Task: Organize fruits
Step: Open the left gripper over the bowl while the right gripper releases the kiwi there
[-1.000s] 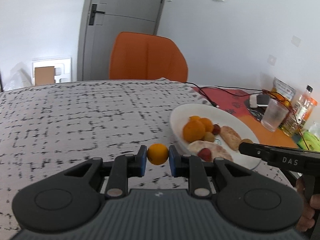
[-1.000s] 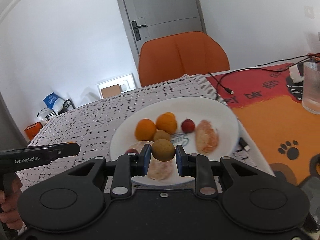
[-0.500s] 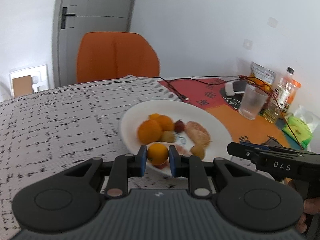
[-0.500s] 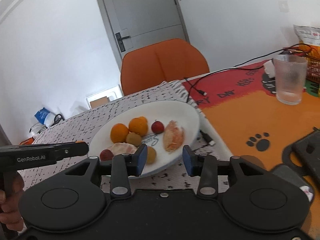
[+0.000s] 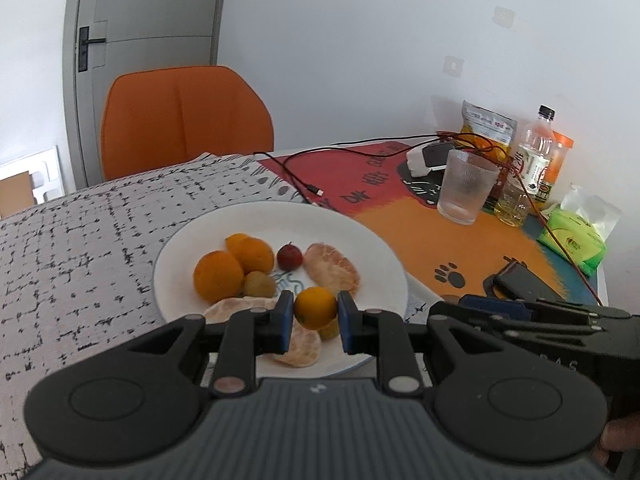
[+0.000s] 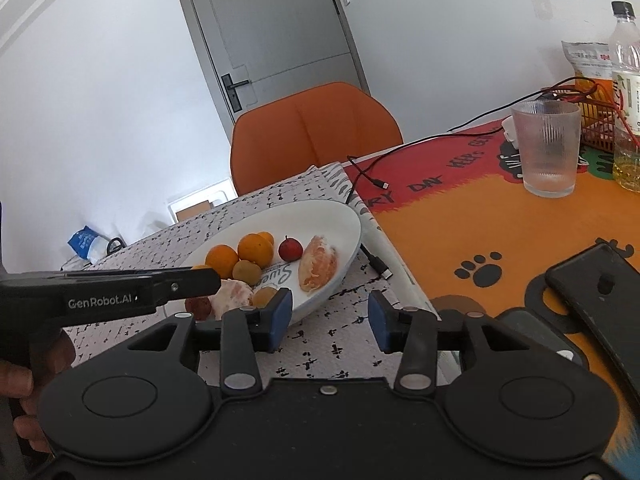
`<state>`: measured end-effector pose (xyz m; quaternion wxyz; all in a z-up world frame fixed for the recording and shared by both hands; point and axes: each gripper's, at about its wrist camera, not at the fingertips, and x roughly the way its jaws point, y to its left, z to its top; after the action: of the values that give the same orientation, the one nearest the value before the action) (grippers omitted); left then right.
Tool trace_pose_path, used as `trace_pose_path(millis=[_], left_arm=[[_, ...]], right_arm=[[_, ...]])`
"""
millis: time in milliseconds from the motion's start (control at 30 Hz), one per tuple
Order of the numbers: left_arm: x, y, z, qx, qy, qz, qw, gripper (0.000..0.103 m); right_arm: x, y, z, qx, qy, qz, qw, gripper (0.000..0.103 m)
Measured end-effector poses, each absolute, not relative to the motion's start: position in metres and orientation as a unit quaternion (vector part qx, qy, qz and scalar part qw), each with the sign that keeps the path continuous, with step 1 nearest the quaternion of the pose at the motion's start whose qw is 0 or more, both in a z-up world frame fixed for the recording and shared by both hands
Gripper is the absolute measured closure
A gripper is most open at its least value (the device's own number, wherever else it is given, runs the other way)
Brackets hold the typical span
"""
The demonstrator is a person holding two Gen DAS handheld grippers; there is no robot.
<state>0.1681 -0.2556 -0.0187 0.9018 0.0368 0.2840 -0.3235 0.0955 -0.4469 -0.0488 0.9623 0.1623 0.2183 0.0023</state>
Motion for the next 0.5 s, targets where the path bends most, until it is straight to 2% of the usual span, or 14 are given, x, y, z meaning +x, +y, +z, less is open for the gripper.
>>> trace_pose_path(millis=[133, 500], left_arm=[[0.168, -0.255, -0.012, 0.035, 0.282, -0.315, 0.905, 0.077], [0.171, -0.216, -0.009, 0.022, 0.296, -0.261, 0.919, 0.074]], right_arm=[[0.095, -0.448, -0.050, 0.166, 0.218, 0.003, 0.962, 0.059], [0.095, -0.434, -0.047, 0.164, 0.217, 0.012, 0.962, 0.054]])
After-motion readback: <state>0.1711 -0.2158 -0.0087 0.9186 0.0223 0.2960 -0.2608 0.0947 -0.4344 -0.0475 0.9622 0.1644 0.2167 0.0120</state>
